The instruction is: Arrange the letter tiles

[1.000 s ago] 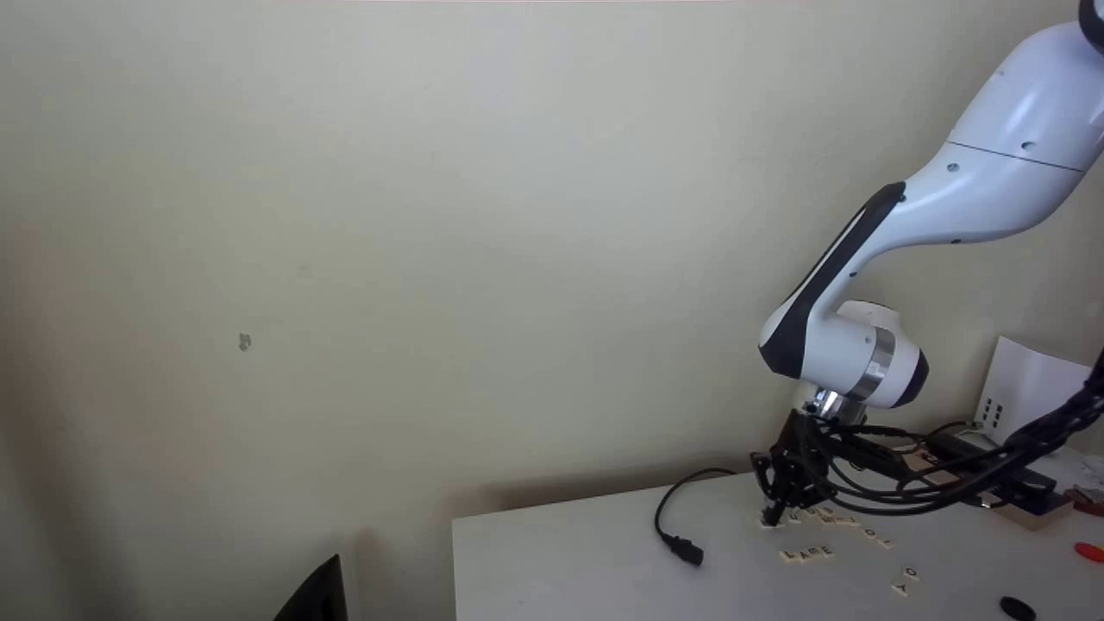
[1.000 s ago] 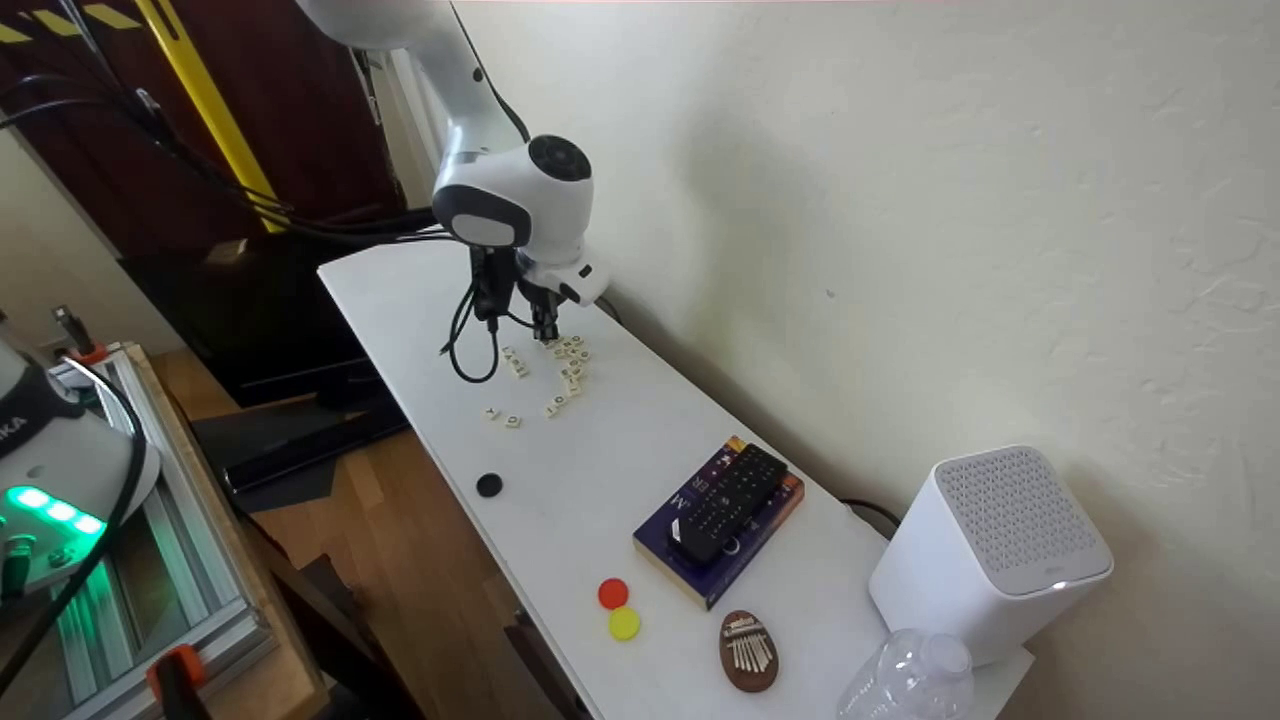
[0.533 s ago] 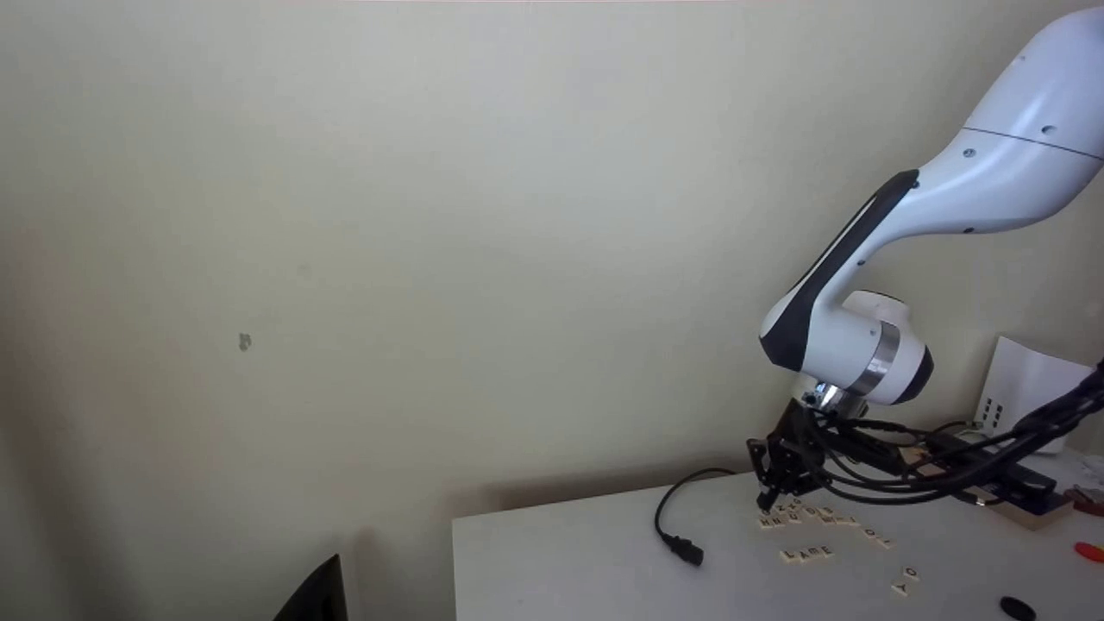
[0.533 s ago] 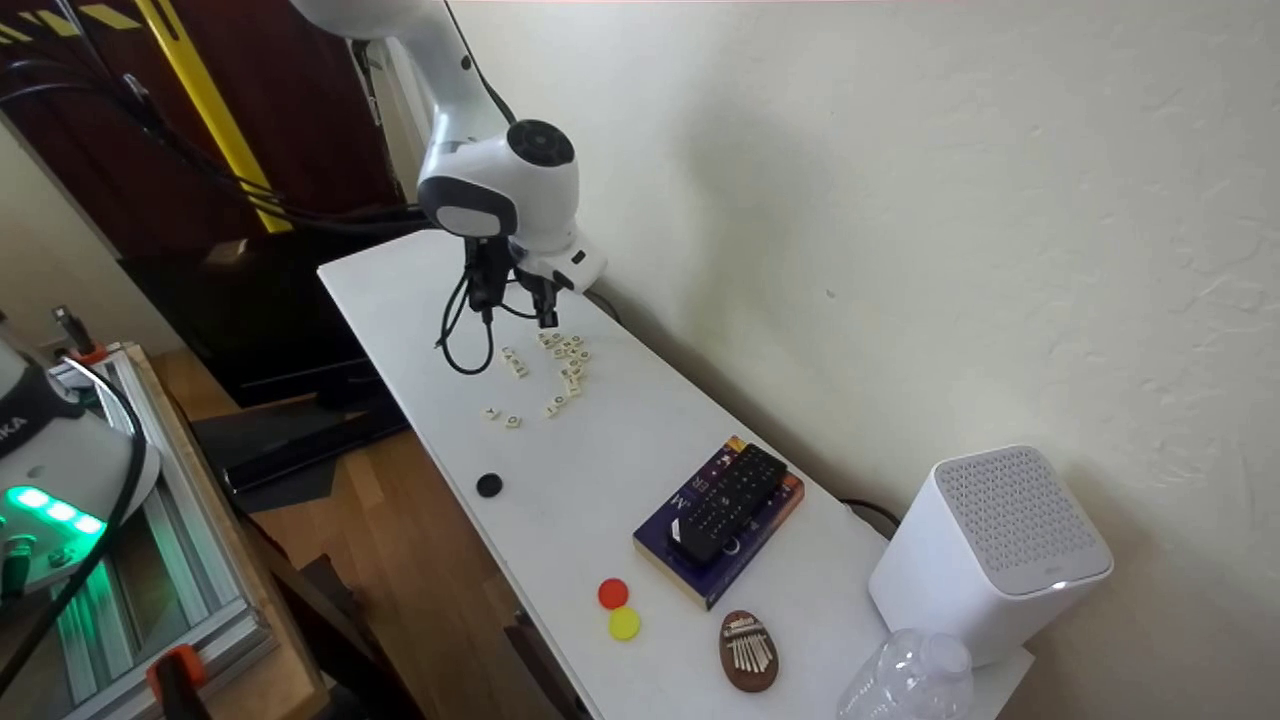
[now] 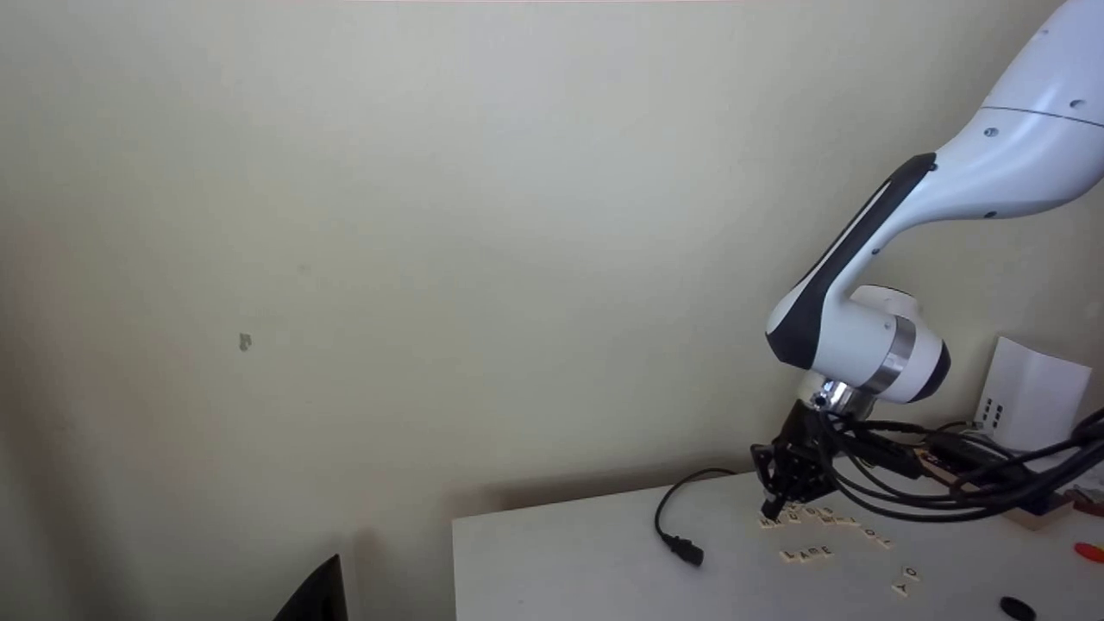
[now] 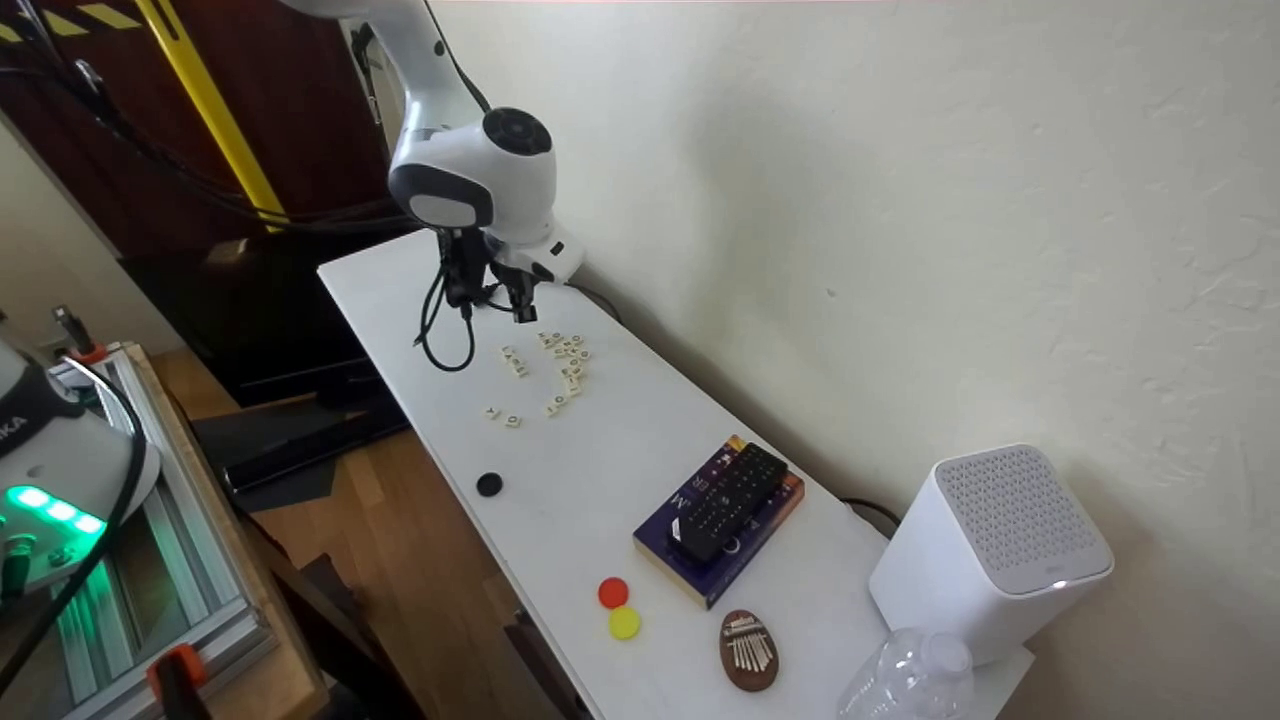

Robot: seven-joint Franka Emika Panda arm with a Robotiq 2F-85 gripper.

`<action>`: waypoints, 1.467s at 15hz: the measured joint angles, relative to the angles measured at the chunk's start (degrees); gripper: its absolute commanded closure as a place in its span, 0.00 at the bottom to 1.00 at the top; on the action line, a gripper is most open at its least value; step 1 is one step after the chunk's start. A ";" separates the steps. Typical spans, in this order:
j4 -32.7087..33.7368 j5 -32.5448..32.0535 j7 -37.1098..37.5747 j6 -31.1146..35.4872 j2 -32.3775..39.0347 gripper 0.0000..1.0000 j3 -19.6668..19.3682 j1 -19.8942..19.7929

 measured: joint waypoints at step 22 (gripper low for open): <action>-10.79 -3.35 -4.30 -0.30 -10.59 0.00 -2.31 0.13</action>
